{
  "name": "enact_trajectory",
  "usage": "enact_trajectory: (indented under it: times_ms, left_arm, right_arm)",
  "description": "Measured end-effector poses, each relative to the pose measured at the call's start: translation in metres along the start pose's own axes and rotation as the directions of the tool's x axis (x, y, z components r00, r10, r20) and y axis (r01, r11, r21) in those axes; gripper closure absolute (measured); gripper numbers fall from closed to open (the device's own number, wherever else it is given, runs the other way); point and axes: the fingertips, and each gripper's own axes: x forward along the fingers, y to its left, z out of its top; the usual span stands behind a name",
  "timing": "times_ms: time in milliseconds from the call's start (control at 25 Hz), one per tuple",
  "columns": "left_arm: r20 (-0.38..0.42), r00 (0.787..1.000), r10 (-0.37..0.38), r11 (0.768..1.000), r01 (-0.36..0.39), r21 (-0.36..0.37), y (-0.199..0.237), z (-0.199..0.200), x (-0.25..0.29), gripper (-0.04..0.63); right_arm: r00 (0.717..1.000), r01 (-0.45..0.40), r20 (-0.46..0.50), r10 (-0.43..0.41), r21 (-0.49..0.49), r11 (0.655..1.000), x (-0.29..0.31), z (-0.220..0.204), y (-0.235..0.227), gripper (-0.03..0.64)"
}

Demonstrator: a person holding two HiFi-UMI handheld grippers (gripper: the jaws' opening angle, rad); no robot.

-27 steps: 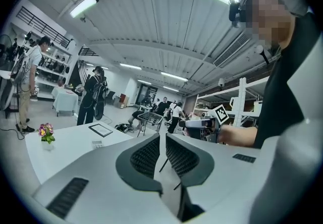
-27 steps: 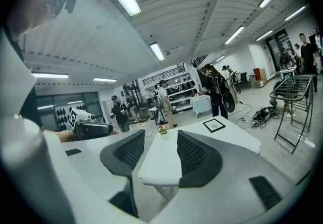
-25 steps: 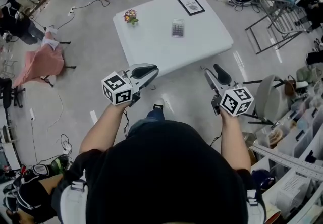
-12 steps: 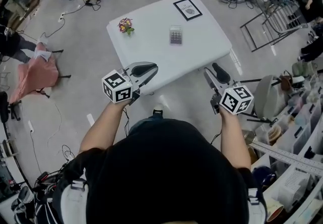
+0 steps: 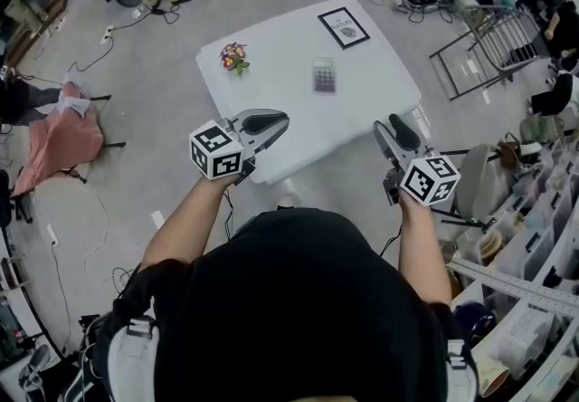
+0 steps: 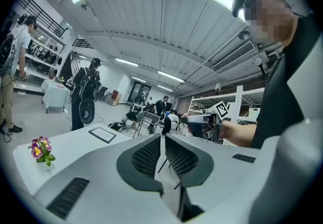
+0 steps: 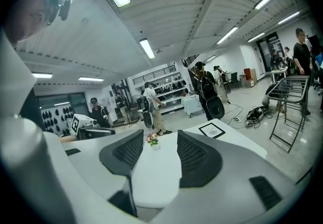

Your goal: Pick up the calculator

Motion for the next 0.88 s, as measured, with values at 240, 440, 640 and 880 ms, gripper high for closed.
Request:
enact_trajectory:
  times_ms: [240, 440, 640, 880]
  left_arm:
    - [-0.005, 1.000, -0.004, 1.000, 0.004, 0.004, 0.010, 0.005, -0.007, 0.549]
    - [-0.021, 1.000, -0.006, 1.000, 0.006, 0.007, 0.016, 0.006, -0.003, 0.551]
    - [-0.034, 0.999, -0.007, 1.000, 0.007, 0.008, 0.023, 0.007, 0.006, 0.552]
    - [-0.047, 0.999, 0.016, 1.000, -0.016, 0.009, 0.032, 0.007, 0.021, 0.552]
  right_arm:
    - [1.000, -0.006, 0.006, 0.006, -0.002, 1.000, 0.014, 0.006, 0.004, 0.399]
    - [1.000, -0.006, 0.020, 0.006, 0.000, 1.000, 0.020, 0.013, -0.001, 0.399]
    - [1.000, -0.011, 0.023, 0.011, 0.016, 1.000, 0.029, 0.014, -0.013, 0.399]
    - [0.999, -0.026, 0.036, 0.025, 0.025, 0.999, 0.037, 0.022, -0.036, 0.399]
